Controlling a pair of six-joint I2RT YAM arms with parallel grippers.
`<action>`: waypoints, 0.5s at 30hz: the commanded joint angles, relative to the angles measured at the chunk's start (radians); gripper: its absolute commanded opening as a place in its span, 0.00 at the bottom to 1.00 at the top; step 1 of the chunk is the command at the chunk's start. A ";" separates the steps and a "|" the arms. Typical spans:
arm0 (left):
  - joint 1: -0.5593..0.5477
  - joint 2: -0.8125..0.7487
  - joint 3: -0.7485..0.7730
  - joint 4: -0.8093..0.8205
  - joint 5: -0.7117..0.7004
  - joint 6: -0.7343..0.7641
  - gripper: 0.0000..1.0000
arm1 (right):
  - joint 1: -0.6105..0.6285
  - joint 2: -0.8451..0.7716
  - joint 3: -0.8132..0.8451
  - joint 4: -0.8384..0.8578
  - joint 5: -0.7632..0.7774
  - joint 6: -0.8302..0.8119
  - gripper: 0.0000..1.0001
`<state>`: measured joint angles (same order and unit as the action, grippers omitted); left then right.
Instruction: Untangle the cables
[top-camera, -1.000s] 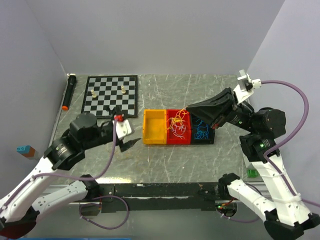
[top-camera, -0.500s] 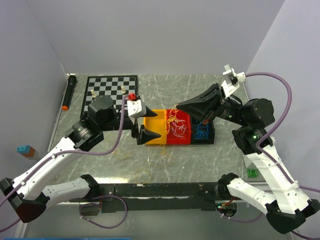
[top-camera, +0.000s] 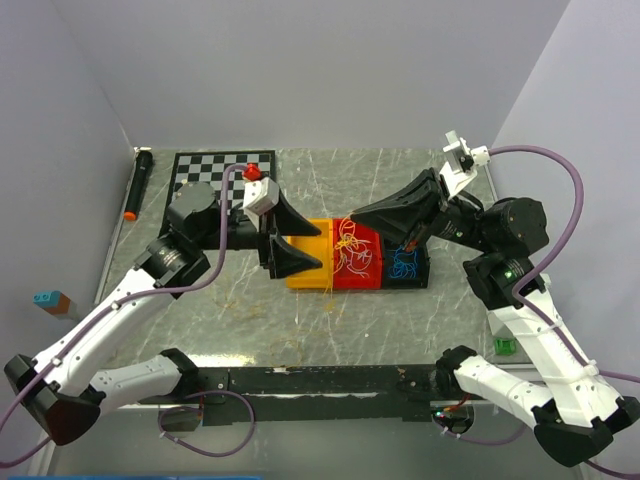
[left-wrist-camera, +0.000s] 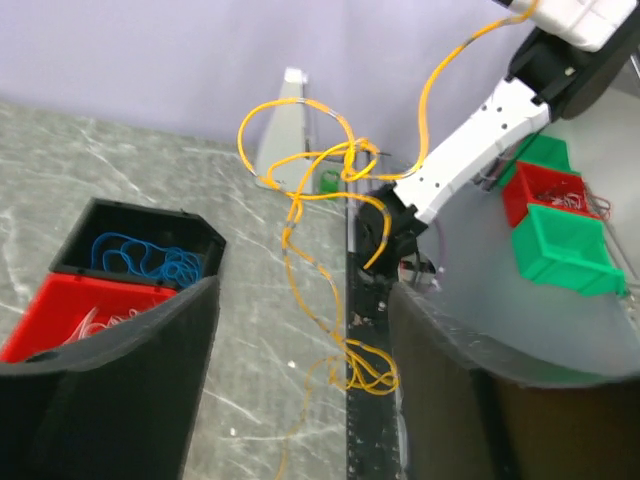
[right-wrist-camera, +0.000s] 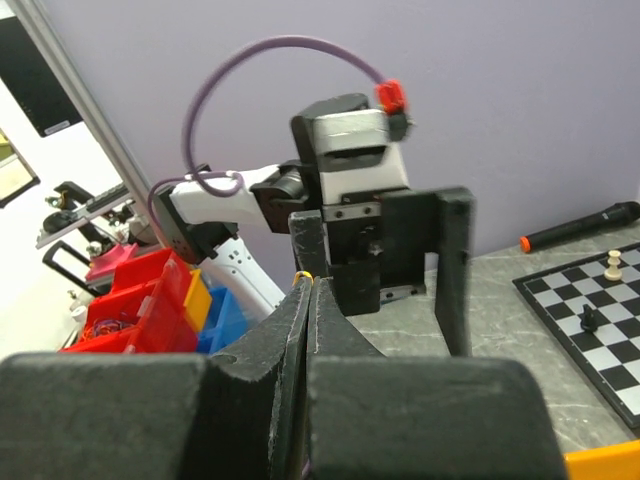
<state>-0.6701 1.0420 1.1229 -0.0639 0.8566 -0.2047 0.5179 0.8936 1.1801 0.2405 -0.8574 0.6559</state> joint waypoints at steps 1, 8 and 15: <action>0.012 0.013 -0.034 0.093 0.091 -0.099 0.87 | 0.016 -0.004 0.049 0.059 -0.006 -0.010 0.00; 0.015 0.024 -0.100 0.212 0.113 -0.197 0.97 | 0.034 0.013 0.050 0.082 -0.008 -0.006 0.00; 0.014 0.047 -0.118 0.260 0.094 -0.185 0.78 | 0.056 0.028 0.056 0.094 -0.005 -0.010 0.00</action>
<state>-0.6594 1.0801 1.0050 0.1139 0.9375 -0.3805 0.5583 0.9230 1.1854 0.2707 -0.8577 0.6563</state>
